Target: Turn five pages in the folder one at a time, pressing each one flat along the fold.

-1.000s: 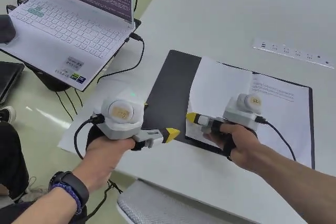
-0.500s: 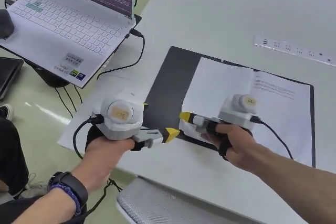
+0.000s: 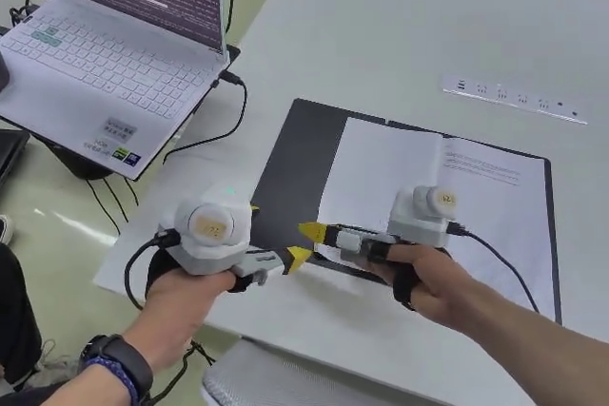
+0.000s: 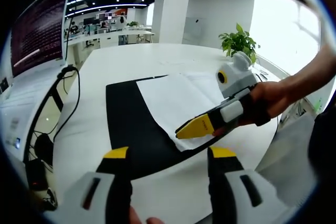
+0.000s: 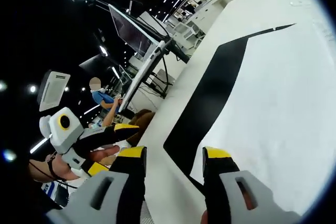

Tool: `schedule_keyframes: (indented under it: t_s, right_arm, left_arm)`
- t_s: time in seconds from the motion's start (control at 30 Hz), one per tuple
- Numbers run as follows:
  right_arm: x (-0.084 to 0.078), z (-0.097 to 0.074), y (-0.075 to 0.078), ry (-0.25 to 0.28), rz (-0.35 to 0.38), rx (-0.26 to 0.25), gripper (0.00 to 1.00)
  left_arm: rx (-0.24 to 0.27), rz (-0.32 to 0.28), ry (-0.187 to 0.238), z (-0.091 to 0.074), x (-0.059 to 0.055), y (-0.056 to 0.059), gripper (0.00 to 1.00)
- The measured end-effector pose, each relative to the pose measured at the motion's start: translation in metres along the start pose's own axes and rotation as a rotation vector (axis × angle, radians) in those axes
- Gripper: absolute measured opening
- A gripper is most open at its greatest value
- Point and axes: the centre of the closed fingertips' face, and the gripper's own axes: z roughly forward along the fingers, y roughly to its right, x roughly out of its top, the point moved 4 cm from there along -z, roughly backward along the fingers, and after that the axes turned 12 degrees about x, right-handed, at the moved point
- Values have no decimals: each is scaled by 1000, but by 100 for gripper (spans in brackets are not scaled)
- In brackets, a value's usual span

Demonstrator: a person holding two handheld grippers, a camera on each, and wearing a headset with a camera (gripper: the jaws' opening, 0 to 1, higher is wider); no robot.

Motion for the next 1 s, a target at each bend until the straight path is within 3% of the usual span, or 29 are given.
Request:
schedule_keyframes:
  t_s: [0.13,0.37,0.6,0.8,0.9,1.0]
  right_arm:
    - [5,-18,2,43,-17,-20,40]
    - [-7,-59,10,37,-51,-83,37]
    - [-13,-104,22,127,-27,-175,28]
    - [-17,-123,25,160,-6,-223,23]
    - [-16,-134,26,195,12,-228,22]
    - [-17,-139,27,195,10,-234,20]
  left_arm:
    - [-8,5,-5,1,0,3,58]
    - [-9,12,6,8,2,6,52]
    - [-21,33,-5,18,3,14,43]
    - [-52,48,-12,30,7,24,33]
    - [-69,63,-16,36,8,30,25]
    - [-89,78,-24,41,7,34,18]
